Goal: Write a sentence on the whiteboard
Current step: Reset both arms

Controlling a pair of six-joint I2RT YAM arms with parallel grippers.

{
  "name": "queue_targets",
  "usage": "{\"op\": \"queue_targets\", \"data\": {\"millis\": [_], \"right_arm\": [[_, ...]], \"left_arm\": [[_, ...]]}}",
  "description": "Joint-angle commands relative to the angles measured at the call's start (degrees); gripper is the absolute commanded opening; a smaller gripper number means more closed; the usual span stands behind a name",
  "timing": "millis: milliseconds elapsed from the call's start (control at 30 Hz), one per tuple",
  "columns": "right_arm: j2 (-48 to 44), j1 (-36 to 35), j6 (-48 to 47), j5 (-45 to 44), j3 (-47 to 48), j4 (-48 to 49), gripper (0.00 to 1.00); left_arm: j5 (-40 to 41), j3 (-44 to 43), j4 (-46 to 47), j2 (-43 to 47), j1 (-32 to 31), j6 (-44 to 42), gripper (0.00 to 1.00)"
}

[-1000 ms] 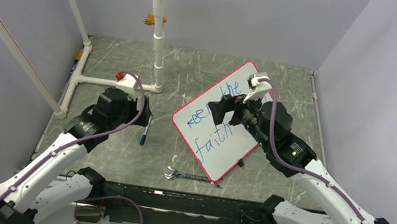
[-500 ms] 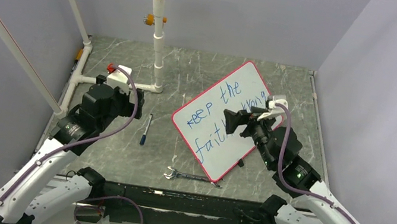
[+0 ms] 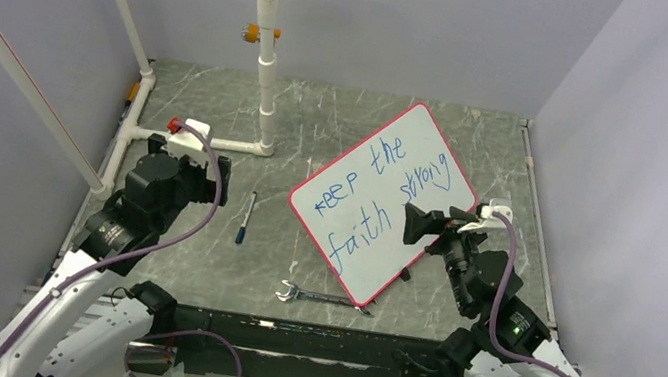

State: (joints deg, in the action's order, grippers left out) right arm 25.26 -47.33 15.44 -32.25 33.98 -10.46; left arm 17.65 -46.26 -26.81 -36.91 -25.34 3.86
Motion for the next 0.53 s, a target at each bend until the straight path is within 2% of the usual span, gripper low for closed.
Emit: {"op": "queue_targets", "data": {"millis": [0, 500], "right_arm": [[-0.13, -0.04, 1.61, -2.46, 0.11, 0.22, 1.0], [1.88, 0.01, 0.17, -1.8, -0.42, 4.3, 1.0]], "left_arm": [[1.02, -0.65, 0.75, -0.87, 1.06, -0.4, 0.99], [-2.05, -0.63, 0.55, -1.17, 2.44, -0.25, 0.98]]}}
